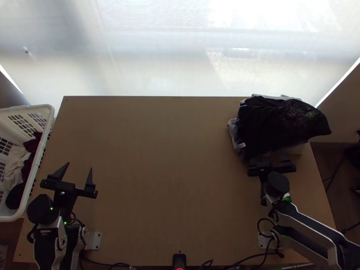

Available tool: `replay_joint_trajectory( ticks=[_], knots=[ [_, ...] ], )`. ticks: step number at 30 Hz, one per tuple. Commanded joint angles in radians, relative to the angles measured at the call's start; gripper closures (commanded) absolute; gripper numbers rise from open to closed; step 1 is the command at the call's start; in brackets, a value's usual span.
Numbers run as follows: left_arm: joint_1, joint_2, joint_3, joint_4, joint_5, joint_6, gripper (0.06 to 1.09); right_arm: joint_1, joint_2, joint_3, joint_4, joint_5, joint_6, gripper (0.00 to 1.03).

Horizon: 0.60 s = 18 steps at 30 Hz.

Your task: Fold the t-shirt

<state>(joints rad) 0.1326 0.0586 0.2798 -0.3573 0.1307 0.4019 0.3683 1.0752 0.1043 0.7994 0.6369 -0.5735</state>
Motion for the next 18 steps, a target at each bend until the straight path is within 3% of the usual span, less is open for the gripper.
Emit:
replay_joint_trajectory(
  ticks=[1, 9, 18],
  knots=[
    [-0.002, -0.045, -0.114, 0.098, 0.001, 0.011, 0.11, -0.003, 0.100, -0.005, 0.024, 0.010, 0.058, 0.05],
    [0.002, -0.057, -0.143, 0.139, 0.001, 0.034, 0.11, -0.006, 0.164, -0.003, 0.026, 0.012, 0.055, 0.05],
    [0.001, -0.059, -0.177, 0.141, 0.001, 0.034, 0.11, -0.032, 0.042, -0.005, 0.021, 0.018, 0.055, 0.05]
  ],
)
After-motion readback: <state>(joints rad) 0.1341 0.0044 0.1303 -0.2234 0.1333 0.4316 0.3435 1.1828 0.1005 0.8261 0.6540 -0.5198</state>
